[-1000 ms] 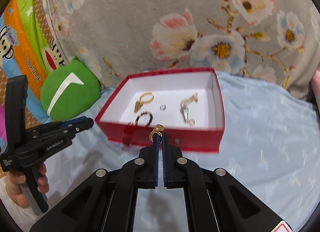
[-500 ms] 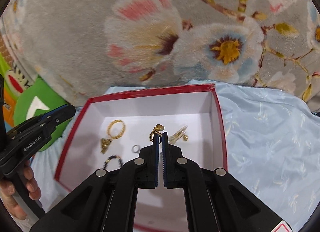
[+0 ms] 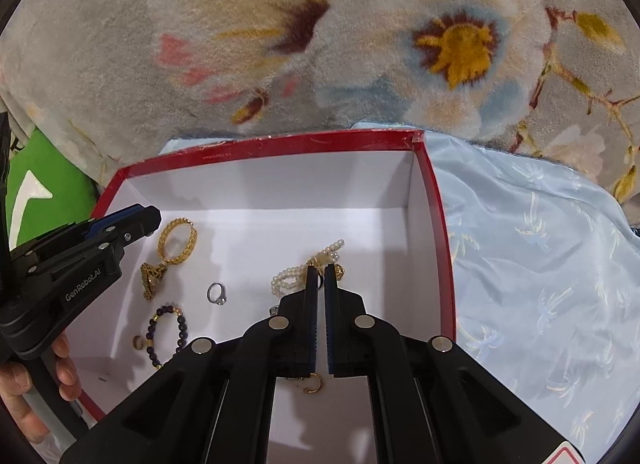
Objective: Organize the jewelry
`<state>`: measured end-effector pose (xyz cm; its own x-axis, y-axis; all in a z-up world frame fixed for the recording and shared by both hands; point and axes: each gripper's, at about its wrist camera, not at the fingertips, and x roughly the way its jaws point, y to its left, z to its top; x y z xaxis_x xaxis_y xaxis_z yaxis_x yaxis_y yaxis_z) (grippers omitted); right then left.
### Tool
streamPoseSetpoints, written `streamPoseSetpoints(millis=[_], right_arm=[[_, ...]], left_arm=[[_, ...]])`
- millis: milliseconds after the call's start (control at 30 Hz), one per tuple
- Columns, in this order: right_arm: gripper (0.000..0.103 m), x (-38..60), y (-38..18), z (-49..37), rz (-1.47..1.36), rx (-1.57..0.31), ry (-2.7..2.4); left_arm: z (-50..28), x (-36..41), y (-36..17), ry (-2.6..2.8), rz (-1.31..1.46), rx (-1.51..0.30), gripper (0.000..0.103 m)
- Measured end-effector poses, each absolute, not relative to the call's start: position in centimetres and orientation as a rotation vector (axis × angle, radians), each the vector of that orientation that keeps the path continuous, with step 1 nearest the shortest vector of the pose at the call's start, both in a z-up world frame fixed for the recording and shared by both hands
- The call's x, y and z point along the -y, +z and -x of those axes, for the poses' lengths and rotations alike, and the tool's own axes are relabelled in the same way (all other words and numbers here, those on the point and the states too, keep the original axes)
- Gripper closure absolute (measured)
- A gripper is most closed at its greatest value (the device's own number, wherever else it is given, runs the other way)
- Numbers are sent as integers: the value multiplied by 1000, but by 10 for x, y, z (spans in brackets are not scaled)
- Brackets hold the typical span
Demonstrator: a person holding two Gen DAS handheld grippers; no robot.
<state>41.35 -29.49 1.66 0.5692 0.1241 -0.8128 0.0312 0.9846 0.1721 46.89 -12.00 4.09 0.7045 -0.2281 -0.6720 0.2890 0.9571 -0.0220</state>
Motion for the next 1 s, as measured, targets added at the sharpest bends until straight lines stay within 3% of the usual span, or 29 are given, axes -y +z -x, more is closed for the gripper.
streamPoseSetpoints(millis=[133, 667, 733, 867, 1000], right_arm=[[94, 297, 18, -412, -190, -951, 50], [92, 292, 32, -395, -166, -922, 51], [82, 290, 36, -385, -165, -918, 45], [77, 285, 46, -357, -155, -871, 8], [67, 281, 49, -330, -173, -840, -12]], left_arm=[[-468, 114, 45, -272, -59, -716, 56], [-447, 92, 51, -251, -44, -690, 56], [-436, 87, 52, -237, -47, -677, 55], [-405, 72, 52, -207, -26, -657, 41], [-378, 63, 47, -169, -23, -645, 35]])
